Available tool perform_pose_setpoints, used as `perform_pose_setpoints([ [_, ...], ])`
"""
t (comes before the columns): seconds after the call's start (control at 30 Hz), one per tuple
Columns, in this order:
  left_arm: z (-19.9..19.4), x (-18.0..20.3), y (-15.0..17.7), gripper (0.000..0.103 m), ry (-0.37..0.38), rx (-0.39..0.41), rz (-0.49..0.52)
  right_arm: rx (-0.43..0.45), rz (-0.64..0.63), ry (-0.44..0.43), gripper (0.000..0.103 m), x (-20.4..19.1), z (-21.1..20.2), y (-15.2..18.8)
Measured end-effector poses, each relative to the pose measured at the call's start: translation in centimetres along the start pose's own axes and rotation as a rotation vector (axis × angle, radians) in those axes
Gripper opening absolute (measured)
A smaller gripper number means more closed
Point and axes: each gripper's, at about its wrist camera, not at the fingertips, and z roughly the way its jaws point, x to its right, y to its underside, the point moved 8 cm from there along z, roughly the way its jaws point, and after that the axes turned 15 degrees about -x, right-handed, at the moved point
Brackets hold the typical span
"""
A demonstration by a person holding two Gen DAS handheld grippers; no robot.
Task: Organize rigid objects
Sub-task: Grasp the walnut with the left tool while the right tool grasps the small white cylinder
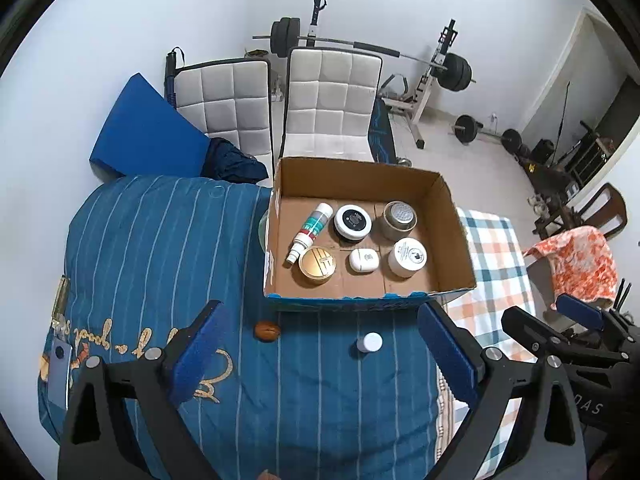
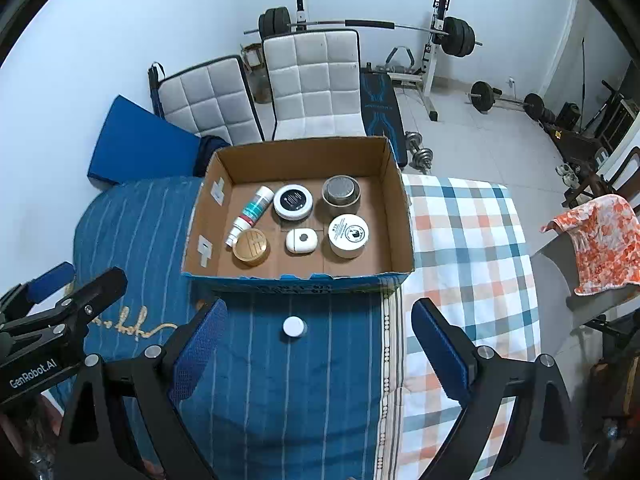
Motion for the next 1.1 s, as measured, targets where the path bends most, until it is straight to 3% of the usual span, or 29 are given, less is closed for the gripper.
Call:
perform_pose_setpoints([
  [0.23,-1.4,0.0,0.0,0.097,0.012,0.034,-0.006,0.035,0.008,-0.012,0.096,0.1,-1.4,0.1],
  [0.43,-0.2,0.0,-0.2,0.097,0.011,0.009,-0.004,0.001,0.018,-0.039,0.096,0.2,0.2,-0.3],
  [0.67,6.4,-2.9,0.3,0.097,-0.065,-0.095,-0.056,-0.207,0.045,-0.104,0.096,0.3,10.7,0.3],
  [0.87,16.5,-6.2,2.5,0.097,-0.088,-0.291,-0.132,-0.372,0.072,-0.139,0.095,-0.4,21.3,1.8],
  [1.07,22.6,-7.8,3.5,0.097,-0.080,-0.382,-0.156,-0.462,0.036,-0.103,0.081,-1.9,27.1,2.5],
  [1.1,23.0,-7.9,3.5,0.097,-0.080,-0.388,-0.159,-0.473,0.034,-0.096,0.074,-2.1,28.1,2.6],
])
